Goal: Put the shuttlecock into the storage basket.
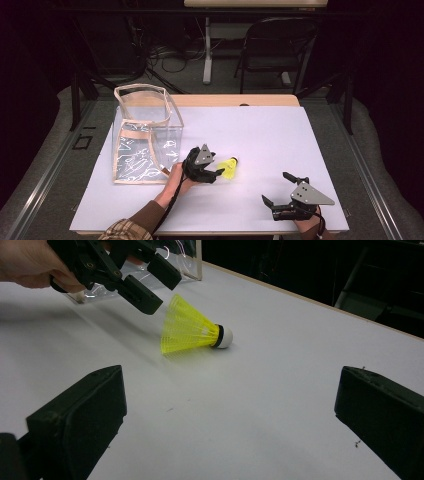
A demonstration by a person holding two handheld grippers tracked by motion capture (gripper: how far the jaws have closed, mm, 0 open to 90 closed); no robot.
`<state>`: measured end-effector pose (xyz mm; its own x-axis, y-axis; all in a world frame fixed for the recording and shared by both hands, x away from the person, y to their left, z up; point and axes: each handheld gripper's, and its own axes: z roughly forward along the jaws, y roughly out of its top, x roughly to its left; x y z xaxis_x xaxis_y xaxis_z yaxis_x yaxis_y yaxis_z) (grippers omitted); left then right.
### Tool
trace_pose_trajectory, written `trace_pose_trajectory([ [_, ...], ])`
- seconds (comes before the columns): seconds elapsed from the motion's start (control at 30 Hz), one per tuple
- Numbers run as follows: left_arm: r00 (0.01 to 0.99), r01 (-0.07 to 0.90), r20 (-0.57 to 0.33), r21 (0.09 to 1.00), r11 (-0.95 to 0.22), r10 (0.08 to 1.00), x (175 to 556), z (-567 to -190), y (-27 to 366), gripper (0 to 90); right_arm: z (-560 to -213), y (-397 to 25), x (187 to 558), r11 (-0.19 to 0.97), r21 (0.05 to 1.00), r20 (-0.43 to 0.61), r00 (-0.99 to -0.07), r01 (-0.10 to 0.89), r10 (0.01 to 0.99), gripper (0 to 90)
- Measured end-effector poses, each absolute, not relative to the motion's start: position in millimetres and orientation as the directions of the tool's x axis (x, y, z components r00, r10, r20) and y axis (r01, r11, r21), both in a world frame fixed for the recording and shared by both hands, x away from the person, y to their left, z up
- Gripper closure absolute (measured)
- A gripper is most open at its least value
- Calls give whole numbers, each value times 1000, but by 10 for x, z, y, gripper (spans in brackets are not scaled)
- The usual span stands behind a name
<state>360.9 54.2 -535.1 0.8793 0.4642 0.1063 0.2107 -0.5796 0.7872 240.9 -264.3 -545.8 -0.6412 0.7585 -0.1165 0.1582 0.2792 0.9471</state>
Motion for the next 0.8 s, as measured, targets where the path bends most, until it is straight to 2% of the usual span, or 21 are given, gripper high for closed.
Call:
trace_pose_trajectory([
  [0.47,876,215,118,773,-597,468,3630,-5395,455,570,-5458,-2643,2409,281,946,-117,-640,159,759,0],
  [0.8,879,223,119,751,-621,461,3668,-5448,410,666,-5459,-2644,2409,281,946,-117,-640,160,760,0],
])
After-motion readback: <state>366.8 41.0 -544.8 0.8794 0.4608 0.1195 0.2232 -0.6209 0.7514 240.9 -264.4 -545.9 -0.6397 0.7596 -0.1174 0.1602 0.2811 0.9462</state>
